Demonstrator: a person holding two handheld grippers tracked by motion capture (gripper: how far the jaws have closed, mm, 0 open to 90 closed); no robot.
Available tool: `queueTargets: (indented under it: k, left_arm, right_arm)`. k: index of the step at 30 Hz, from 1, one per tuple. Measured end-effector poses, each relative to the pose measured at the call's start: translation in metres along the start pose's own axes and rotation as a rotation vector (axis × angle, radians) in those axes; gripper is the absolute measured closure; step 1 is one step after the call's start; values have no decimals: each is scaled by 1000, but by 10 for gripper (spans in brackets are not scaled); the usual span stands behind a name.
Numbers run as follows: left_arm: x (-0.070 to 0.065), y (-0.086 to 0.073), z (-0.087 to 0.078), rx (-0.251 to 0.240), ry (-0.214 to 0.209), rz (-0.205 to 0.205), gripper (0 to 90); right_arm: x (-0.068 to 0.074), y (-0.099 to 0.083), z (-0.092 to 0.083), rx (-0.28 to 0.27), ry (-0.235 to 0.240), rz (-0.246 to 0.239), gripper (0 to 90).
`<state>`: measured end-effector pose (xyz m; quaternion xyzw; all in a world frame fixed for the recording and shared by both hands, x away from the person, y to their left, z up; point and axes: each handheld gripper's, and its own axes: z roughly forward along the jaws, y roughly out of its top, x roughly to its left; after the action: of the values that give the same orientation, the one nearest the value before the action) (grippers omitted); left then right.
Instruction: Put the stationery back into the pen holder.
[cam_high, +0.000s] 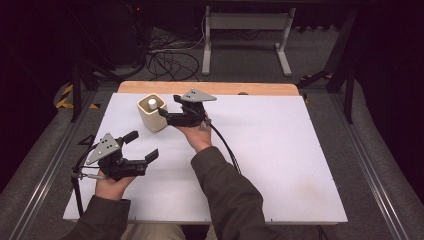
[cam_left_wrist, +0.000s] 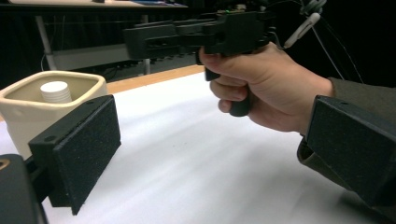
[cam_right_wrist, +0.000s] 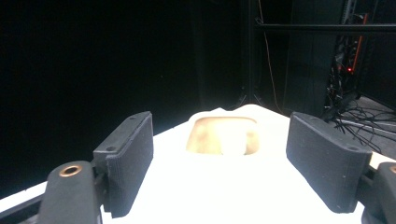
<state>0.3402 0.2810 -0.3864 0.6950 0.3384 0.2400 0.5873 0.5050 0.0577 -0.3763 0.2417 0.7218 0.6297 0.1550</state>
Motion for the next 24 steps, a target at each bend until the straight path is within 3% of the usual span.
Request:
queueTargets:
  k: [12, 24]
  left_arm:
    - [-6, -1, 4, 4, 5, 14, 40]
    - [-6, -1, 4, 1, 18, 19, 40]
  right_arm:
    - [-6, -8, -35, 1, -33, 14, 182]
    - [-1, -8, -64, -16, -39, 1, 141]
